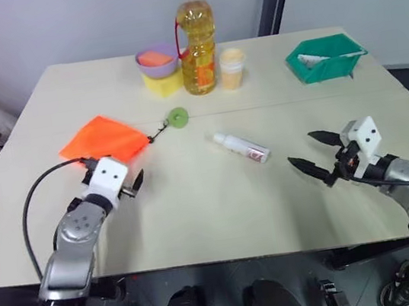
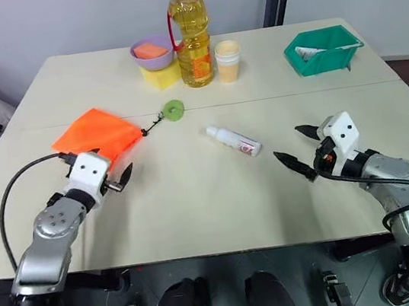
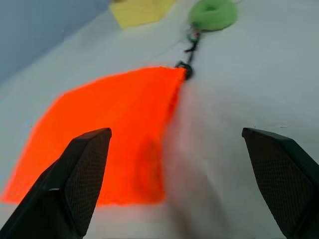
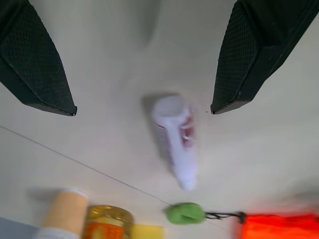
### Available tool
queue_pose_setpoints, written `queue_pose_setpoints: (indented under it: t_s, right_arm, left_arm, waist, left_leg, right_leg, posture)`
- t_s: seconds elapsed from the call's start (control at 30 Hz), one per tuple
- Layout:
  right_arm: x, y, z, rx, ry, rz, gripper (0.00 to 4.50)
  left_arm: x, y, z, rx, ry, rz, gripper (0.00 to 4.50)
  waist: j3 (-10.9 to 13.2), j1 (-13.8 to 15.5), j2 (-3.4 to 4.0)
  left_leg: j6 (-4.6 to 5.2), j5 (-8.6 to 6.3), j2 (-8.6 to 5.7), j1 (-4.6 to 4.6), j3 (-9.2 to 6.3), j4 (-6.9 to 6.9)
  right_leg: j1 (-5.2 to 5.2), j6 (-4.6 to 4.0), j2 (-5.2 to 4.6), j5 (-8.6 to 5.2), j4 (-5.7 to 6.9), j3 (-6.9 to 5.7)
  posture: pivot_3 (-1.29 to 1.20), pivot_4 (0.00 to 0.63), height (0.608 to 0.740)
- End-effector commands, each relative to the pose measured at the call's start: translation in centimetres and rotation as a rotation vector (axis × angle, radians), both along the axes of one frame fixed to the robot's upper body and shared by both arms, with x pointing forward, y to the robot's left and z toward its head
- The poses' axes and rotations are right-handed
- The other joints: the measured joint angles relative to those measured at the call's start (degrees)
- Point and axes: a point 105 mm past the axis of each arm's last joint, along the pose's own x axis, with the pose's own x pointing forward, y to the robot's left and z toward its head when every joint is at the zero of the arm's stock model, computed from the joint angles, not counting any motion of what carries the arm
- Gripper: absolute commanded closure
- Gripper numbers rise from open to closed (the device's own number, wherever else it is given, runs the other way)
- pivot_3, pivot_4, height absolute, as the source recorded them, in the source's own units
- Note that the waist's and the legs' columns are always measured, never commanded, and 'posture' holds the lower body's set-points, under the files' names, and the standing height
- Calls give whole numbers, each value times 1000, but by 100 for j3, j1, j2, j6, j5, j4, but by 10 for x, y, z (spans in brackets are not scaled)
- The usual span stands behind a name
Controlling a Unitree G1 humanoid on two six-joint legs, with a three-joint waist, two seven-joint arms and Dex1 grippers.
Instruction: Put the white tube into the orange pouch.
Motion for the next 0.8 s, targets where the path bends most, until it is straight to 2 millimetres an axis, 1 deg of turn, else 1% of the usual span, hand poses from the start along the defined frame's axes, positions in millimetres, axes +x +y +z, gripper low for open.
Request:
queue_pose_setpoints:
  t_s: [0.03,0.17,0.3,0.4,0.57,0.77,0.8]
  right_arm:
    - [-5,19,13,19,-43,71,30]
    - [-5,30,15,34,-51,99,30]
    - [-5,37,11,46,-43,119,30]
    - [-7,40,8,52,-38,128,30]
    - [-9,43,5,59,-33,137,30]
    - [-10,45,3,61,-33,139,30]
    - [-10,45,2,61,-34,139,2]
  left_arm:
    - [9,-1,4,71,-30,46,0]
    - [22,0,-6,89,2,90,0]
    - [32,-4,-8,105,-4,103,0]
    - [37,2,-9,114,-7,144,0]
    - [40,5,-4,106,-47,171,0]
    - [43,19,3,113,-93,243,0]
    - [44,21,5,111,-106,251,246]
  waist:
    - [0,2,-1]
    - [1,7,-2]
    - [1,28,-3]
    - [1,26,-3]
    - [1,11,-3]
    - [1,13,-3]
    - [1,15,-3]
  left_leg:
    - [0,0,0,0,1,-1]
    - [1,1,0,0,1,0]
    - [1,1,-1,0,2,3]
    - [2,1,-2,0,2,6]
    - [2,1,-1,0,1,6]
    - [1,2,-1,1,2,8]
    - [1,2,-1,1,1,8]
  right_leg:
    - [0,1,0,0,0,0]
    - [1,3,2,1,0,-2]
    - [3,4,2,2,1,-3]
    - [5,5,3,2,1,-5]
    - [4,5,3,2,3,-5]
    - [5,6,4,2,5,-5]
    - [5,6,4,2,5,-5]
  posture:
    - [0,150,737]
    - [0,150,737]
    - [0,150,737]
    - [0,150,737]
    - [0,150,737]
    - [0,150,737]
    - [0,150,737]
